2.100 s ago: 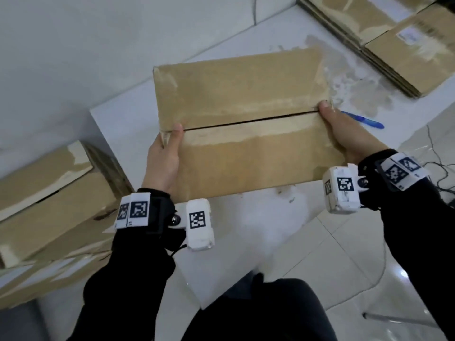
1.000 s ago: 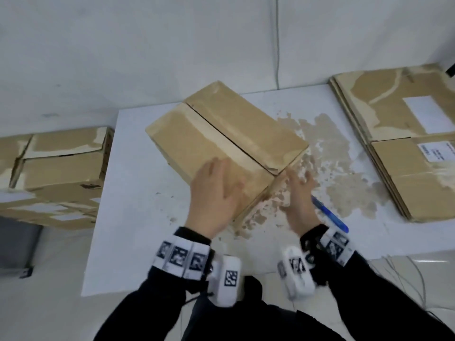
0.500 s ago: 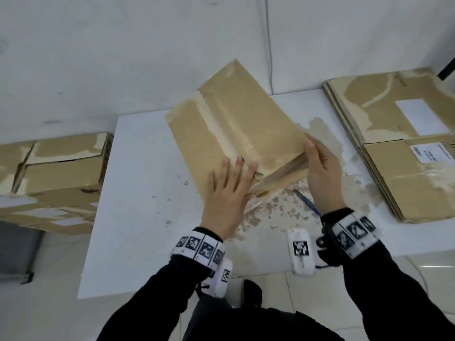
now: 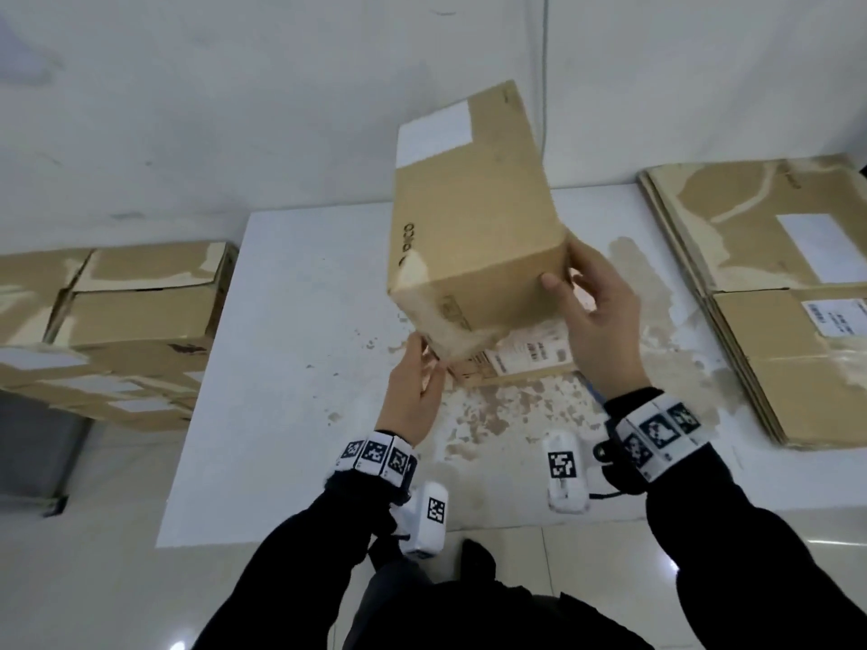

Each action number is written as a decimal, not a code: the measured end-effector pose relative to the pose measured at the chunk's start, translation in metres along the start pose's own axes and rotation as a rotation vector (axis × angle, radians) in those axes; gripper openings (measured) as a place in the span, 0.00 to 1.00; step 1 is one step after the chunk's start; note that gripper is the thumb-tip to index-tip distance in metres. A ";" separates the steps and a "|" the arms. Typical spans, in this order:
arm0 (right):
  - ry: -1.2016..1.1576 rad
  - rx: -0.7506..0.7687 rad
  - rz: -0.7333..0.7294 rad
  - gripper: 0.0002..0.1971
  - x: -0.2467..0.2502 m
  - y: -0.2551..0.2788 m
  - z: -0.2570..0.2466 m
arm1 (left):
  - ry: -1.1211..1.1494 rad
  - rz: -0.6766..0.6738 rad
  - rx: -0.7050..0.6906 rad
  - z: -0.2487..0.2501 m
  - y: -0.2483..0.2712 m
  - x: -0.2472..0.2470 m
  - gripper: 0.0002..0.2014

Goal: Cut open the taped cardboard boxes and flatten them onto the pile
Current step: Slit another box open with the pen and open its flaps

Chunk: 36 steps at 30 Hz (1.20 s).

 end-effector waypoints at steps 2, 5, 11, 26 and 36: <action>0.163 0.110 -0.110 0.25 -0.030 0.009 -0.013 | 0.098 0.162 0.153 -0.016 0.006 0.023 0.14; 0.359 0.281 -0.315 0.28 -0.085 0.024 -0.015 | 0.168 0.626 0.265 -0.025 0.038 0.097 0.14; 0.538 0.472 -0.494 0.24 -0.159 0.052 -0.005 | 0.004 0.493 -0.025 0.045 0.012 0.122 0.23; 0.984 -0.794 -0.006 0.16 0.077 0.107 0.212 | -0.311 0.413 0.079 0.003 0.017 0.110 0.24; 0.315 -0.373 -0.067 0.11 -0.028 -0.001 0.036 | -0.545 -0.147 0.079 0.004 -0.010 0.143 0.24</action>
Point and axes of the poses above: each hand's wrist, its own y-axis away from the middle knuckle, its own x-axis out of the back of the hand, z = x × y, the point moved 9 cm from there along -y, towards the middle knuckle, and after that the axes turned 5 degrees about -x, right-handed, at the moved point
